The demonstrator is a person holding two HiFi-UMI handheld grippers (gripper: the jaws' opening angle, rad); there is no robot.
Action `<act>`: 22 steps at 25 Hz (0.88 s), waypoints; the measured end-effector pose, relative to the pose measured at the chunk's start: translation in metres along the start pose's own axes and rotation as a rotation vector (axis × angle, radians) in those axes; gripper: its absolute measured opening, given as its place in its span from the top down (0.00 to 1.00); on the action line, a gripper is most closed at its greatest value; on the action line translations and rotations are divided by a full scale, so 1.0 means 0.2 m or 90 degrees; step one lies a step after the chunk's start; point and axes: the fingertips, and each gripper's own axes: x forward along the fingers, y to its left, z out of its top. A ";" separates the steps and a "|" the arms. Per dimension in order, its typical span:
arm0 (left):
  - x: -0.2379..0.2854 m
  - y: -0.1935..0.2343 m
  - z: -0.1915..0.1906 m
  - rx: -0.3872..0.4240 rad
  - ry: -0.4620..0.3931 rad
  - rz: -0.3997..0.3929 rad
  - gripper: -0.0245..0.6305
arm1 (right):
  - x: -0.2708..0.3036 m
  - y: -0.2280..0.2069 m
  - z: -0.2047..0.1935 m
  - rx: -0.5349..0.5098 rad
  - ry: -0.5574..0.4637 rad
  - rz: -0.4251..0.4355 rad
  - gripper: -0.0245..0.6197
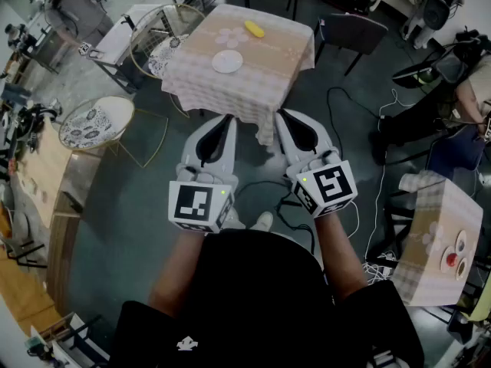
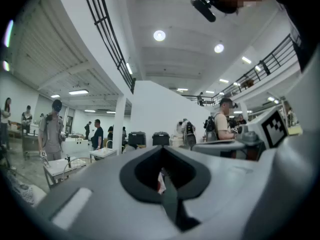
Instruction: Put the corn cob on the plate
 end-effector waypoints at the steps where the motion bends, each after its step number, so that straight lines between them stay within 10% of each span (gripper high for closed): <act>1: 0.00 -0.02 0.00 0.002 0.000 -0.001 0.95 | -0.01 -0.01 0.00 0.000 -0.001 0.001 0.96; 22: 0.12 -0.07 -0.01 0.008 0.012 0.023 0.95 | 0.01 -0.15 -0.01 -0.020 0.003 0.013 0.96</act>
